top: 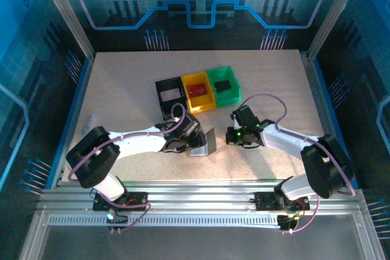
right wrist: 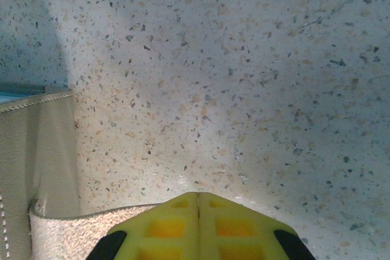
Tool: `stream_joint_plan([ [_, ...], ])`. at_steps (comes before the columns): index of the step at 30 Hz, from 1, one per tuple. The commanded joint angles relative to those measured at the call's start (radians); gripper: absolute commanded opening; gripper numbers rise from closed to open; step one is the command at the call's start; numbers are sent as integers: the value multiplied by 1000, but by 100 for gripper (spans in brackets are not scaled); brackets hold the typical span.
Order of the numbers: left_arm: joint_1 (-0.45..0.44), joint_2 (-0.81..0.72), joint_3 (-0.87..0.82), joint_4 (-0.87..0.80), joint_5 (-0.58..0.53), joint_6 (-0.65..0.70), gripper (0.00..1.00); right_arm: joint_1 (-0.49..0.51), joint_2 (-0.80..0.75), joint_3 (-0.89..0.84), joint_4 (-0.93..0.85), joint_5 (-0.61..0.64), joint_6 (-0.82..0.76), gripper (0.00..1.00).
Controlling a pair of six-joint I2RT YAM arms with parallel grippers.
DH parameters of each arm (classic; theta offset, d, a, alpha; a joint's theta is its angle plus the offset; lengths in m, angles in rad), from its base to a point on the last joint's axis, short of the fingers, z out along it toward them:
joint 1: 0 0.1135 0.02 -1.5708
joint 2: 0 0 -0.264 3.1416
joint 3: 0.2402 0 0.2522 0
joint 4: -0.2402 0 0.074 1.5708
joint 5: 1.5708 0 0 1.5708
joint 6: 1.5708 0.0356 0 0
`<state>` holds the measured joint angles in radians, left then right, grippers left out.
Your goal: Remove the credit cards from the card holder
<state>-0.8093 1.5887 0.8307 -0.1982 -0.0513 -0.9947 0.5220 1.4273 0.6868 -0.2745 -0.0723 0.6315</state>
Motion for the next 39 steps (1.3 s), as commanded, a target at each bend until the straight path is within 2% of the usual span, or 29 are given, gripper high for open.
stream_joint_plan([
  [1, -8, -38, 15, 31, 26, -3, 65, -10, 13, -12, 11, -25, 11, 0],
  [22, -22, -66, 29, 145, 95, -44, 62, -11, 21, -23, 37, -61, 22, 0],
  [39, -62, 19, 136, 192, 143, -62, 64, -26, -27, -48, 38, -87, 31, 0],
])
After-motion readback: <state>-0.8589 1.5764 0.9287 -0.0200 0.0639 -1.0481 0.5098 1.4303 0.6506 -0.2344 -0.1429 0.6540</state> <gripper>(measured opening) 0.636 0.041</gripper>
